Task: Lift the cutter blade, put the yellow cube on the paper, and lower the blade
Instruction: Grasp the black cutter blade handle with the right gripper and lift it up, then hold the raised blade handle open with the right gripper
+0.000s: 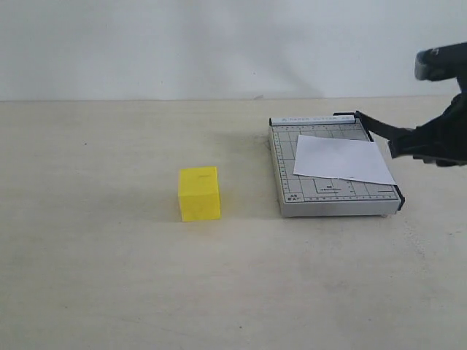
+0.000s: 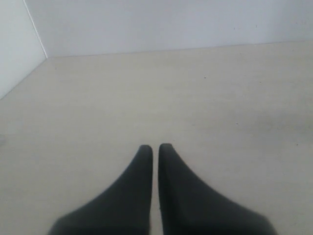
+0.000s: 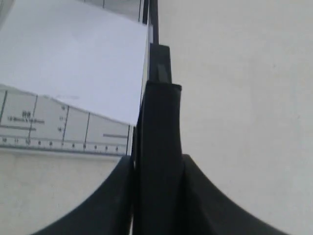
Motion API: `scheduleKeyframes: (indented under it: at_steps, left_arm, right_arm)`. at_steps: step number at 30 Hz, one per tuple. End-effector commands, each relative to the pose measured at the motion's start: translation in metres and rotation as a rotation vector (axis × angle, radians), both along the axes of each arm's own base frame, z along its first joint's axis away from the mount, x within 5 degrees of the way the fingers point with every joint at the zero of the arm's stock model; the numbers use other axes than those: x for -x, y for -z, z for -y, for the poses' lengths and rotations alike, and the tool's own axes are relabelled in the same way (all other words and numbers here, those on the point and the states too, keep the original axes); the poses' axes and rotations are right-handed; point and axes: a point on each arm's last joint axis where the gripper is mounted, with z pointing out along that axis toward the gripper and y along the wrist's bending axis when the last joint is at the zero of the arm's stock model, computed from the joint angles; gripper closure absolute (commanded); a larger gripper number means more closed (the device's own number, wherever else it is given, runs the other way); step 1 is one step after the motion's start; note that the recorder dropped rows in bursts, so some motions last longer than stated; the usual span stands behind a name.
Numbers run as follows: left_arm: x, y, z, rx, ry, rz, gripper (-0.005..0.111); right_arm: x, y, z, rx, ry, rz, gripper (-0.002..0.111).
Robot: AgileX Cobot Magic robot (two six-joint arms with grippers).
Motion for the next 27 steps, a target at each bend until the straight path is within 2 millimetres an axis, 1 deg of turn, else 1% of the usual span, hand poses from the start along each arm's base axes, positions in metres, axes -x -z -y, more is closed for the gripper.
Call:
scheduleKeyframes:
  at_steps: [1, 4, 5, 7, 8, 10, 12, 13, 14, 15, 19, 20, 22, 24, 27]
  left_arm:
    - [0.0, -0.002, 0.0, 0.007, -0.004, 0.011, 0.102]
    - [0.0, -0.002, 0.0, 0.007, -0.004, 0.011, 0.102]
    - [0.0, -0.002, 0.0, 0.007, -0.004, 0.011, 0.102]
    - [0.0, -0.002, 0.0, 0.007, -0.004, 0.011, 0.102]
    - [0.0, -0.002, 0.0, 0.007, -0.004, 0.011, 0.102]
    - [0.0, -0.002, 0.0, 0.007, -0.004, 0.011, 0.102]
    - [0.0, -0.002, 0.0, 0.007, -0.004, 0.011, 0.102]
    - [0.0, -0.002, 0.0, 0.007, -0.004, 0.011, 0.102]
    - [0.0, -0.002, 0.0, 0.007, -0.004, 0.011, 0.102]
    - [0.0, -0.002, 0.0, 0.007, -0.004, 0.011, 0.102]
    - [0.0, -0.002, 0.0, 0.007, -0.004, 0.011, 0.102]
    - [0.0, -0.002, 0.0, 0.007, -0.004, 0.011, 0.102]
    - [0.0, -0.002, 0.0, 0.007, -0.004, 0.011, 0.102]
    - [0.0, -0.002, 0.0, 0.007, -0.004, 0.011, 0.102]
    - [0.0, -0.002, 0.0, 0.007, -0.004, 0.011, 0.102]
  right_arm:
    - [0.001, -0.049, 0.0, -0.014, -0.057, 0.242, 0.108]
    - [0.006, -0.06, 0.0, -0.011, -0.07, 0.285, 0.108]
    - [0.007, -0.06, 0.001, -0.009, -0.067, 0.283, 0.108]
    - [0.008, -0.06, 0.001, -0.014, -0.059, 0.273, 0.1]
    - [0.009, -0.059, 0.001, -0.019, -0.052, 0.263, 0.093]
    - [0.01, -0.057, 0.001, -0.026, -0.045, 0.251, 0.072]
    - [0.011, -0.056, 0.001, -0.038, -0.04, 0.245, 0.047]
    - [0.011, -0.056, 0.001, -0.041, -0.037, 0.243, 0.041]
    - [0.011, -0.055, 0.001, -0.043, -0.036, 0.24, 0.041]
    - [0.011, -0.056, 0.001, -0.049, -0.033, 0.24, 0.044]
    - [0.02, -0.062, -0.001, -0.104, -0.047, 0.303, 0.06]
    - [0.026, -0.065, -0.002, -0.131, -0.054, 0.34, 0.062]
    - [0.039, -0.07, -0.002, -0.178, -0.067, 0.417, 0.062]
    - [0.058, -0.073, 0.0, -0.196, -0.078, 0.481, 0.062]
    - [0.089, -0.069, 0.005, -0.194, -0.095, 0.539, 0.062]
